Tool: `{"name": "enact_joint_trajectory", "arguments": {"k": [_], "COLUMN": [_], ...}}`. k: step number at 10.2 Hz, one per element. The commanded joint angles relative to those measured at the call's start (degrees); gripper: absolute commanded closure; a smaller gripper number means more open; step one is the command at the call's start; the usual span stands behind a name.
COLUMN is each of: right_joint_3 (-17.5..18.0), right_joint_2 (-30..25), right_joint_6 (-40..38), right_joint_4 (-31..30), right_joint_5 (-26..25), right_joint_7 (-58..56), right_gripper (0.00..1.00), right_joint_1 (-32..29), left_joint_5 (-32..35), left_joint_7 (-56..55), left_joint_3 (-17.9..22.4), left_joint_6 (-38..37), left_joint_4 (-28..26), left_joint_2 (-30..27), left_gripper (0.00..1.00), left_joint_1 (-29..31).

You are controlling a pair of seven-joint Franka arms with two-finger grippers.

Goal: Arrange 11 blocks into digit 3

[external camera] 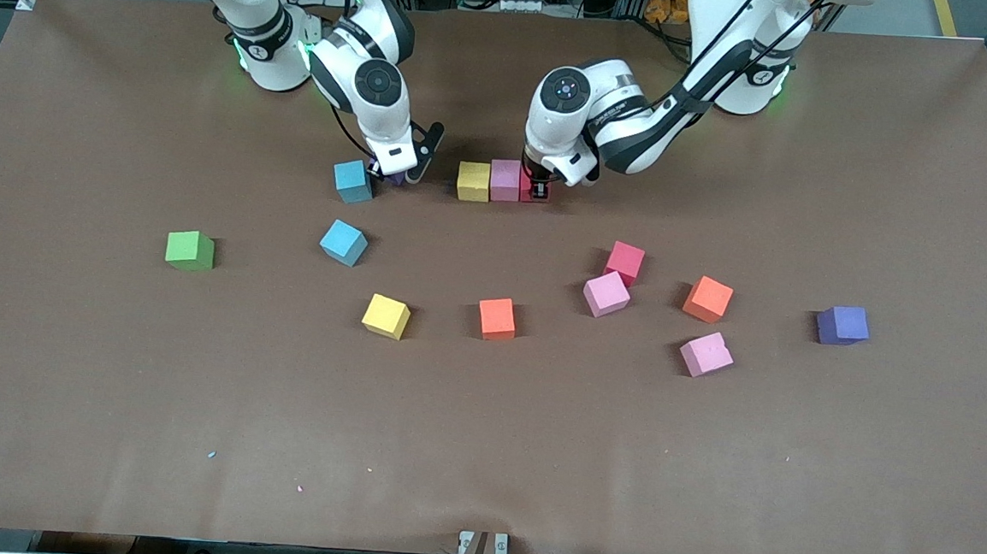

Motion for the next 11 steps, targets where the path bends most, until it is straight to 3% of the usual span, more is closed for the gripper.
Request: {"name": "enact_joint_trajectory", "arguments": {"k": [1,3,8,10,11], "right_joint_3": [0.0,0.0,-0.2,-0.3,-0.4], "right_joint_2": [-0.5,-0.6,0.1,2.0,2.7], "right_joint_6": [0.7,0.5,-0.8,-4.6,-4.6], "right_joint_4": [0.2,1.6,7.6,11.3,12.3], "right_joint_5": [0.0,0.1,0.3,1.4,4.9], "right_joint_7": [0.8,5.3,29.1,37.2,38.8], "right_gripper": [1.0,1.0,1.0,1.0,1.0], "right_joint_1": [-2.1,-3.5,-3.4,-3.6,-3.8], "left_joint_5": [2.2,2.3,2.3,2.3,2.3], "left_joint_7": [-1.8,-1.8,-1.8,-1.8,-1.8], "left_joint_3": [0.1,0.1,0.2,0.2,0.2], "left_joint_6": [1.2,1.3,1.3,1.3,1.3], "left_joint_4": [-0.9,-0.9,-0.6,-0.4,-0.4], "left_joint_2": [-0.8,-0.1,0.2,0.2,0.2], "left_gripper": [1.0,1.0,1.0,1.0,1.0], "left_joint_1": [-0.2,-0.5,-0.5,-0.5,-0.5]}}
